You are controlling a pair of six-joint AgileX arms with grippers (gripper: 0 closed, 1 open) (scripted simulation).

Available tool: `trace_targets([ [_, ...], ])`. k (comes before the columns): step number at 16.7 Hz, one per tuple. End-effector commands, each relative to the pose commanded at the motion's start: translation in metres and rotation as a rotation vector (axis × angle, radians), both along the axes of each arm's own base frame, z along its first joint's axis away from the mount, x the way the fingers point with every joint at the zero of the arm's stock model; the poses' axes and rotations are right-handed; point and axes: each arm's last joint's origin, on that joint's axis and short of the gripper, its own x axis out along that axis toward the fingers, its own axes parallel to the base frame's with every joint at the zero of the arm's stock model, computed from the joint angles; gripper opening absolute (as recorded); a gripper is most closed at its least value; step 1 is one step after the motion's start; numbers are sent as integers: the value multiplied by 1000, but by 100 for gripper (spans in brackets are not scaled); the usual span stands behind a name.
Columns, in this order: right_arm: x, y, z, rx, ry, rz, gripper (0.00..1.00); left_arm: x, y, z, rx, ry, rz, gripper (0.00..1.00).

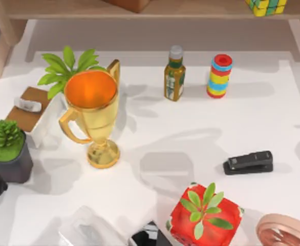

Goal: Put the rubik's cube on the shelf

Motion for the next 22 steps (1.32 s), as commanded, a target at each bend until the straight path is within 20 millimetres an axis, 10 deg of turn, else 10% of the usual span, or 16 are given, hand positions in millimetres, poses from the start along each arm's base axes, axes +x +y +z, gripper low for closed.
trace_targets([
  [10, 1, 0, -4, 2, 18, -3, 0, 0, 0, 0, 0, 0, 0, 100],
  [17, 56, -3, 0, -10, 2, -1, 0, 0, 0, 0, 0, 0, 0, 100],
  [22, 60, -2, -6, 0, 24, -7, 0, 0, 0, 0, 0, 0, 0, 100],
])
